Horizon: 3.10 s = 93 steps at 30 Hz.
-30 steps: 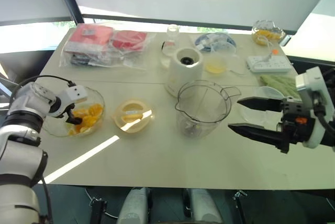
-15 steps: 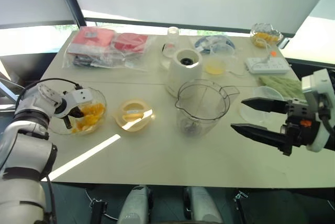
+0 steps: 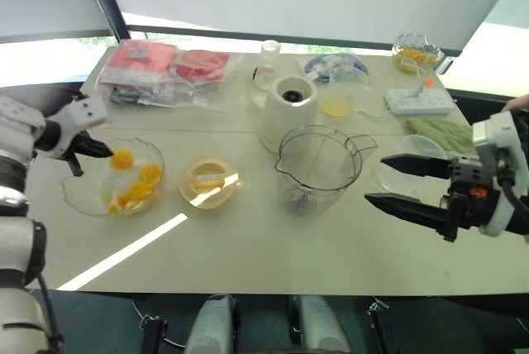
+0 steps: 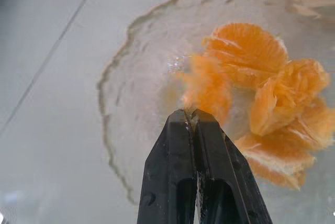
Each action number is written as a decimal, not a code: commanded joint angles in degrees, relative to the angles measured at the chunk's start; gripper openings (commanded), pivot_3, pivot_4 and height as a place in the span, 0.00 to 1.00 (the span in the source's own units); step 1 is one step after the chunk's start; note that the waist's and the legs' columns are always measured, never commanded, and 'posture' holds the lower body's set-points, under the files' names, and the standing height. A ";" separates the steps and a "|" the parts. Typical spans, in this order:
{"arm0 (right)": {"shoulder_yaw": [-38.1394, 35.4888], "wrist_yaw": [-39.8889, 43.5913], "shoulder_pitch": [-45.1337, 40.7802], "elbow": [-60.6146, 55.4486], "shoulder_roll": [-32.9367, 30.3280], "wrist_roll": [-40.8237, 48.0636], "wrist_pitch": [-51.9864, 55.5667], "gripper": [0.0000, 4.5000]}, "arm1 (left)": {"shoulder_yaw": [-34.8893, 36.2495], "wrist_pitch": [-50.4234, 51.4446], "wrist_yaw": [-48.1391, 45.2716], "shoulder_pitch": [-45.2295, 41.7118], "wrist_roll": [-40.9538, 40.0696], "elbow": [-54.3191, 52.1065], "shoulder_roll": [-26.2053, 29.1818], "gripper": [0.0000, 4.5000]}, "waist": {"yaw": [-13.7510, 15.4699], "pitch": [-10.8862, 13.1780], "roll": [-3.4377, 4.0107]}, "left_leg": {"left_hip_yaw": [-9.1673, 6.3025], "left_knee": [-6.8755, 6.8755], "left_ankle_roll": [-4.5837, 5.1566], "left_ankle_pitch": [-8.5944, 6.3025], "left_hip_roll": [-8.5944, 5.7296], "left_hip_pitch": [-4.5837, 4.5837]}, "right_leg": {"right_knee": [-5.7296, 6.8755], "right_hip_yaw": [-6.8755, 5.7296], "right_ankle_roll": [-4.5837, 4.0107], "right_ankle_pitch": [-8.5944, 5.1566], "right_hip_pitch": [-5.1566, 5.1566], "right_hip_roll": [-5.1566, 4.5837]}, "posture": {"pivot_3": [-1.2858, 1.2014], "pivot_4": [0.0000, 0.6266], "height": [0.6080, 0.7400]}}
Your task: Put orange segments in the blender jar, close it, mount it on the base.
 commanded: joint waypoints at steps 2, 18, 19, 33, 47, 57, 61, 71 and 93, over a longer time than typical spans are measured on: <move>-0.20 1.89 0.15 0.97 1.01 -2.14 -1.87 1.00 | 6.25 0.93 -5.59 -0.03 -6.81 -1.43 2.24 0.02 | 0.09 0.00 0.00 | 0.01 0.01 0.00 0.00 0.00 0.01 | 0.02 0.00 -0.01 0.00 0.00 0.05 | 0.52 0.24 1.00; -4.22 0.74 0.82 2.72 4.42 -2.24 -2.63 1.00 | 3.51 -2.48 -3.01 -1.61 -3.69 2.24 1.67 0.13 | -0.09 -0.04 0.04 | 0.08 0.06 0.02 -0.01 -0.04 0.14 | 0.06 0.03 0.22 0.10 0.12 0.25 | 0.52 0.24 1.00; -4.03 0.65 0.94 2.57 4.61 -2.46 -2.67 1.00 | 2.90 -2.01 -1.22 -1.68 -2.71 2.97 1.01 0.21 | -0.15 -0.04 0.04 | 0.08 0.06 0.02 -0.01 -0.04 0.15 | 0.09 0.03 0.22 0.10 0.11 0.26 | 0.52 0.24 1.00; -6.21 2.80 1.77 3.15 3.58 -1.12 -1.42 1.00 | 15.89 66.03 23.78 13.03 -4.84 -41.57 -6.13 0.86 | -0.07 0.01 -0.07 | 0.01 0.10 0.05 -0.02 -0.03 0.07 | 0.03 0.04 0.45 0.22 0.13 0.22 | 0.52 0.24 1.00; 0.31 3.24 -3.62 5.03 2.60 -2.32 -1.33 1.00 | 25.79 83.83 50.41 20.26 -3.91 -55.65 -21.35 0.86 | -0.85 0.00 -0.07 | -0.03 0.10 0.02 -0.01 -0.06 0.27 | 0.08 0.04 0.43 0.22 0.30 0.22 | 0.52 0.24 1.00; -1.33 2.33 -2.43 3.74 2.26 -1.22 -0.58 1.00 | 25.52 70.23 59.20 20.32 -6.09 -45.54 -24.04 0.86 | -0.79 0.00 -0.07 | -0.06 0.07 0.00 -0.02 -0.06 0.26 | 0.06 0.05 0.36 0.25 0.26 -0.06 | 0.52 0.24 1.00; -2.29 1.36 -1.04 2.58 2.95 -0.80 -0.71 1.00 | 27.98 67.86 63.91 19.21 -6.17 -42.01 -25.36 0.86 | -0.67 0.00 -0.06 | -0.09 0.05 -0.02 -0.03 -0.09 0.23 | 0.02 0.08 0.35 0.25 0.25 -0.22 | 0.52 0.24 1.00; -2.87 0.69 0.06 2.09 2.99 -0.62 -1.33 1.00 | 28.19 57.25 69.72 16.82 -8.23 -29.57 -26.98 0.86 | -0.69 -0.01 -0.06 | -0.08 0.00 -0.04 -0.04 -0.18 0.15 | -0.03 0.06 0.27 0.21 0.18 -0.44 | 0.52 0.24 1.00; -2.61 3.43 -0.40 3.79 2.16 -2.82 -1.87 1.00 | 25.81 62.68 70.41 17.13 -11.08 -37.32 -22.99 0.24 | -0.79 -0.03 -0.01 | -0.03 -0.15 -0.06 -0.05 -0.26 0.06 | -0.13 -0.01 0.18 0.16 0.09 -0.64 | 0.52 0.24 1.00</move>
